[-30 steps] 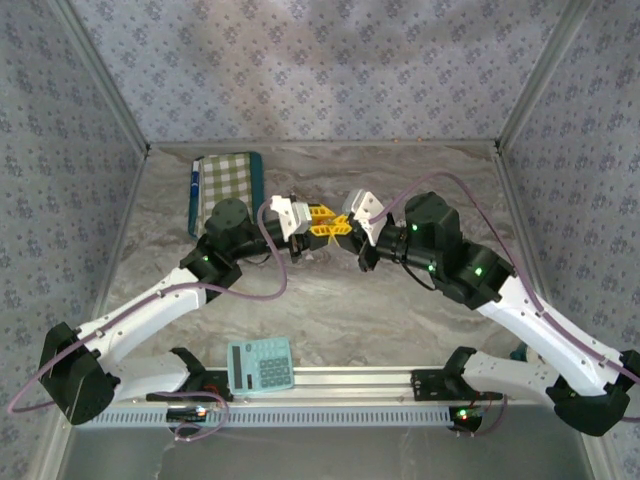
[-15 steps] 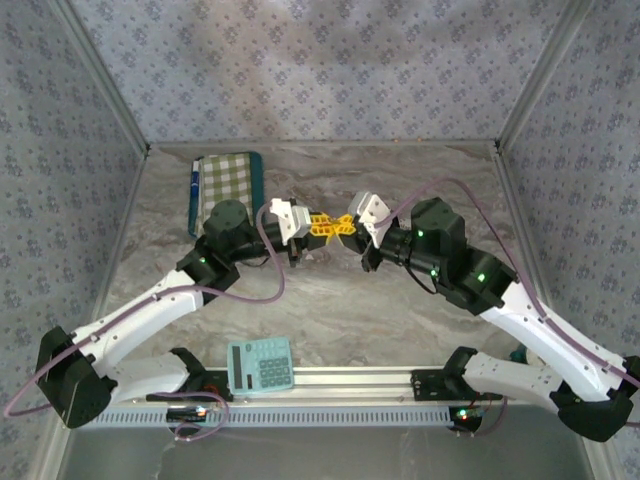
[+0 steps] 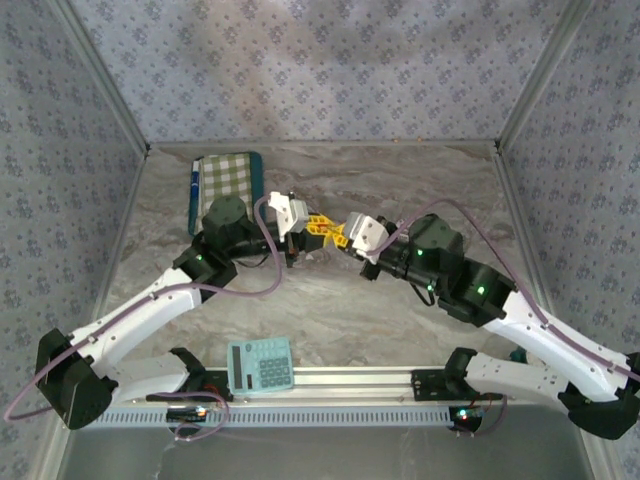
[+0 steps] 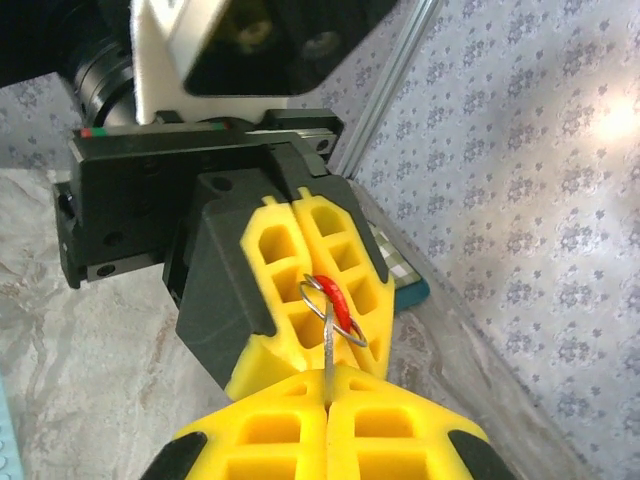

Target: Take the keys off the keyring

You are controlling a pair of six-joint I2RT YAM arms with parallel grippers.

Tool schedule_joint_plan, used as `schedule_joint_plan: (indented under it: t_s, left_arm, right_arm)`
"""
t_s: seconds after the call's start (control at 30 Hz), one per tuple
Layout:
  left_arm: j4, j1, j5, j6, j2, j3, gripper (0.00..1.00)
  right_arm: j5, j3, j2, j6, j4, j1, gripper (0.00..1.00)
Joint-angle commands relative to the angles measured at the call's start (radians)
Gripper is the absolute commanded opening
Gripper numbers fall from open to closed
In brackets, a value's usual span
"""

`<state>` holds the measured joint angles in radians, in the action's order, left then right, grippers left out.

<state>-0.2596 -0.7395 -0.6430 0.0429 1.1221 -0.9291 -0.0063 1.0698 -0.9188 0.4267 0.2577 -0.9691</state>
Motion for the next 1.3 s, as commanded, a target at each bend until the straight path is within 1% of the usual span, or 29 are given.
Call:
schedule_joint_plan:
  t_s: [0.0,0.17,0.4,0.6,0.77,0.83,0.93,1.03,1.1,1.2,1.27]
  left_arm:
    - [-0.009,0.022,0.006,-0.058,0.008,-0.069,0.00]
    - [0.002,0.025,0.003,-0.072,0.018,-0.081,0.00]
    - [0.081,0.019,-0.015,-0.066,0.045,-0.127,0.00]
    - [0.145,-0.005,-0.020,-0.020,0.043,-0.135,0.00]
    - [0.252,-0.041,-0.064,0.058,0.045,-0.164,0.00]
    - [0.273,-0.046,-0.080,0.077,0.037,-0.165,0.00]
    - [0.271,-0.045,-0.090,0.068,0.018,-0.156,0.00]
    - [0.276,-0.046,-0.128,0.065,0.007,-0.157,0.00]
    - [0.299,-0.043,-0.133,0.066,0.006,-0.166,0.00]
    - [0.276,-0.023,-0.154,0.033,-0.010,-0.152,0.00]
    - [0.250,-0.012,-0.165,0.007,-0.024,-0.139,0.00]
  right_arm:
    - [0.065,0.004,0.005,0.106,0.083,-0.054,0.00]
    - [0.123,0.003,-0.004,0.149,0.089,-0.096,0.00]
    - [0.280,0.037,-0.090,0.203,0.085,-0.169,0.00]
    - [0.293,0.031,-0.124,0.213,0.052,-0.183,0.00]
    - [0.328,0.042,-0.153,0.228,0.041,-0.181,0.00]
    - [0.318,0.041,-0.149,0.230,0.046,-0.175,0.00]
    - [0.308,0.037,-0.146,0.242,0.069,-0.172,0.00]
    - [0.345,0.019,-0.150,0.279,0.090,-0.171,0.00]
    - [0.344,0.005,-0.138,0.291,0.099,-0.172,0.00]
    - [0.306,-0.040,-0.085,0.325,0.073,-0.172,0.00]
    - [0.318,-0.086,-0.048,0.363,0.019,-0.175,0.00]
